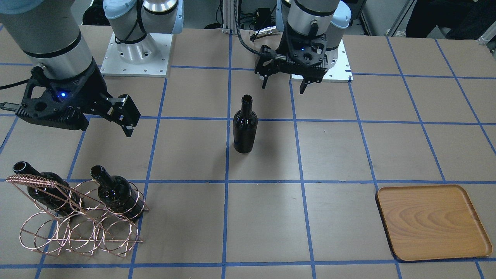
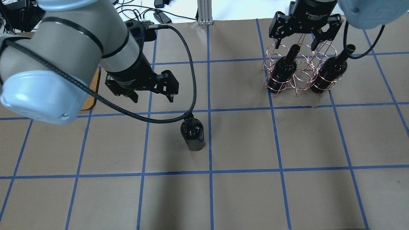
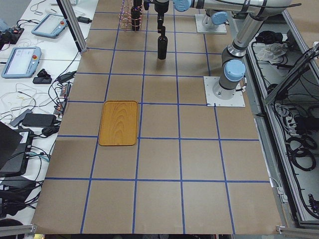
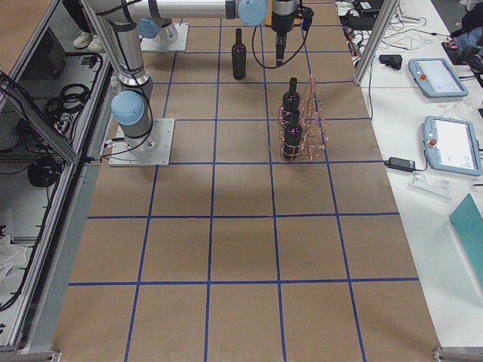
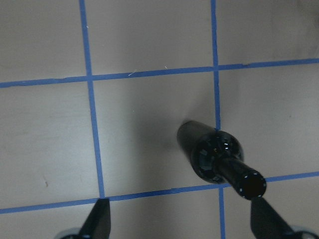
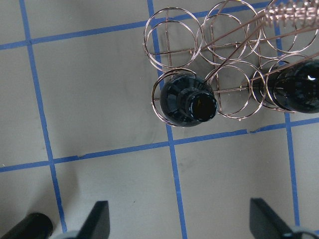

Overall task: Take wine from basket and place on tray
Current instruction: 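Reach the left gripper down to the bottle neck while the right gripper withdraws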

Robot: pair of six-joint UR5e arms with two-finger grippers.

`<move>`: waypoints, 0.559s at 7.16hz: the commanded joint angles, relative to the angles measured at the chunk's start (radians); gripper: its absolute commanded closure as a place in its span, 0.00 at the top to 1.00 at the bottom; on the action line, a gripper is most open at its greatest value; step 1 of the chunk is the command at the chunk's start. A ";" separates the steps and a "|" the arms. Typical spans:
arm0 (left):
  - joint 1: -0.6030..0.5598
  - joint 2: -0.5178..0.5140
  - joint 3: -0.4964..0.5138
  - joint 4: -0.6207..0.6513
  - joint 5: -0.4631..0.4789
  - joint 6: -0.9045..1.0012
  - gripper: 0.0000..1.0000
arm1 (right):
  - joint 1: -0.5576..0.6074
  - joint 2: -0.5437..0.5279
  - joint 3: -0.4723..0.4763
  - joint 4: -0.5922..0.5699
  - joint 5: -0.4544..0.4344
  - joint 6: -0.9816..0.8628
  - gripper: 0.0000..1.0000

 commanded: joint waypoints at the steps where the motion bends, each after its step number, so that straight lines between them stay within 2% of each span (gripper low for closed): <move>1: -0.095 -0.071 -0.001 0.043 -0.010 -0.106 1.00 | -0.005 -0.018 0.005 0.011 -0.007 -0.077 1.00; 4: -0.118 -0.131 -0.023 0.048 0.012 -0.162 1.00 | -0.011 -0.022 0.018 0.030 0.005 -0.063 1.00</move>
